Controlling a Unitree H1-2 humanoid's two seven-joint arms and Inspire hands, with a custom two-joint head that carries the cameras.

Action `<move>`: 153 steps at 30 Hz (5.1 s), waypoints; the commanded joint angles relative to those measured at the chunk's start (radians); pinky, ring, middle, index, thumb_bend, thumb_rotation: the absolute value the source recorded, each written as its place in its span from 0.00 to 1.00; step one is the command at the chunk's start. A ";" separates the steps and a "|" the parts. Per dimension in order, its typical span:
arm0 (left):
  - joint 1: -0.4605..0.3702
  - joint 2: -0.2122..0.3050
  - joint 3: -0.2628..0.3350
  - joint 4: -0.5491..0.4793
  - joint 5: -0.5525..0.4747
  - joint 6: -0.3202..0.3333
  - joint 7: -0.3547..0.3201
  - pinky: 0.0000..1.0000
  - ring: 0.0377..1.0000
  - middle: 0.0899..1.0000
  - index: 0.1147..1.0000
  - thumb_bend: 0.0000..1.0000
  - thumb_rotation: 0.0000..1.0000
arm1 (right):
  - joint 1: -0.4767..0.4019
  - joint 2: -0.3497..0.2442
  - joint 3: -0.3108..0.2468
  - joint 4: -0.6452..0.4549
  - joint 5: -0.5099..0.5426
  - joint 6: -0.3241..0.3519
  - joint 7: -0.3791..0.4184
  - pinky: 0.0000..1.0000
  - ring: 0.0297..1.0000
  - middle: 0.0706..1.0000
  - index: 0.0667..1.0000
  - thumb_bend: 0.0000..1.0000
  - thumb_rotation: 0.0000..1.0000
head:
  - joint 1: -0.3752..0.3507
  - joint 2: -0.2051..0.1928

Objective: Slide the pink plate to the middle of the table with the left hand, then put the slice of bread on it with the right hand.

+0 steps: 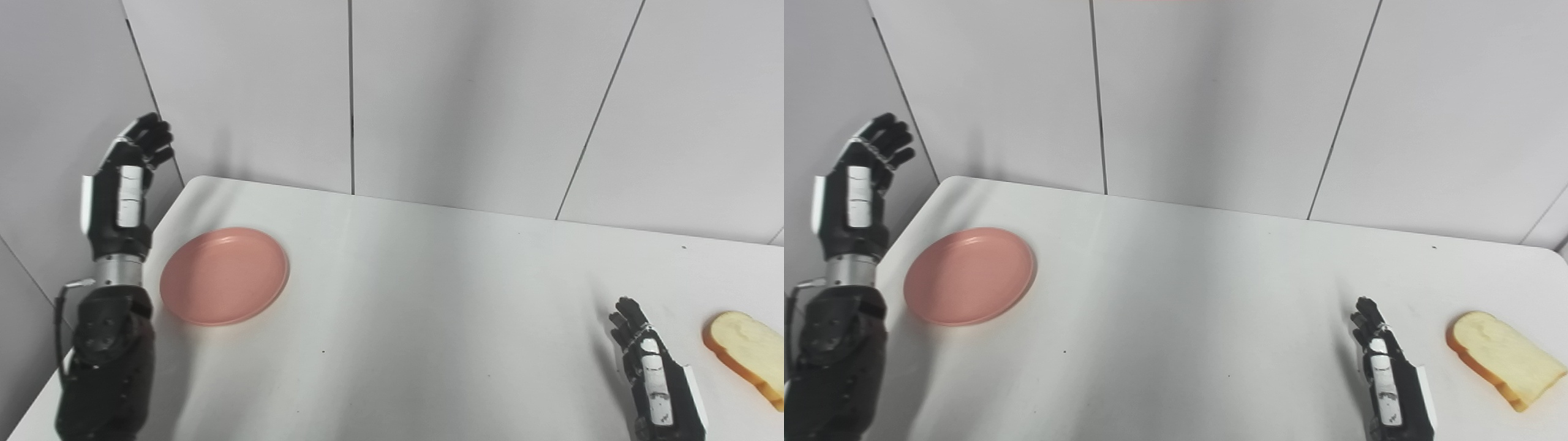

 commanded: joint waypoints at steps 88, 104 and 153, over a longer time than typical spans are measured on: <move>-0.038 -0.232 -0.167 0.251 0.004 0.050 -0.109 0.69 0.76 0.78 0.79 0.88 0.82 | 0.102 0.058 0.093 -0.156 -0.074 0.118 -0.056 0.88 0.87 0.87 0.85 0.80 0.91 | -0.166 0.121; 0.017 -0.306 -0.255 0.228 0.006 0.098 -0.165 0.72 0.78 0.79 0.78 0.90 0.80 | 0.099 0.105 0.147 -0.192 -0.154 0.143 -0.103 0.87 0.85 0.86 0.84 0.78 0.93 | -0.295 0.157; 0.040 -0.405 -0.264 0.228 -0.049 0.132 -0.202 0.76 0.80 0.80 0.78 0.88 0.80 | 0.082 0.116 0.266 -0.259 -0.686 0.085 -0.283 0.79 0.88 0.90 0.86 0.72 0.81 | -0.558 0.180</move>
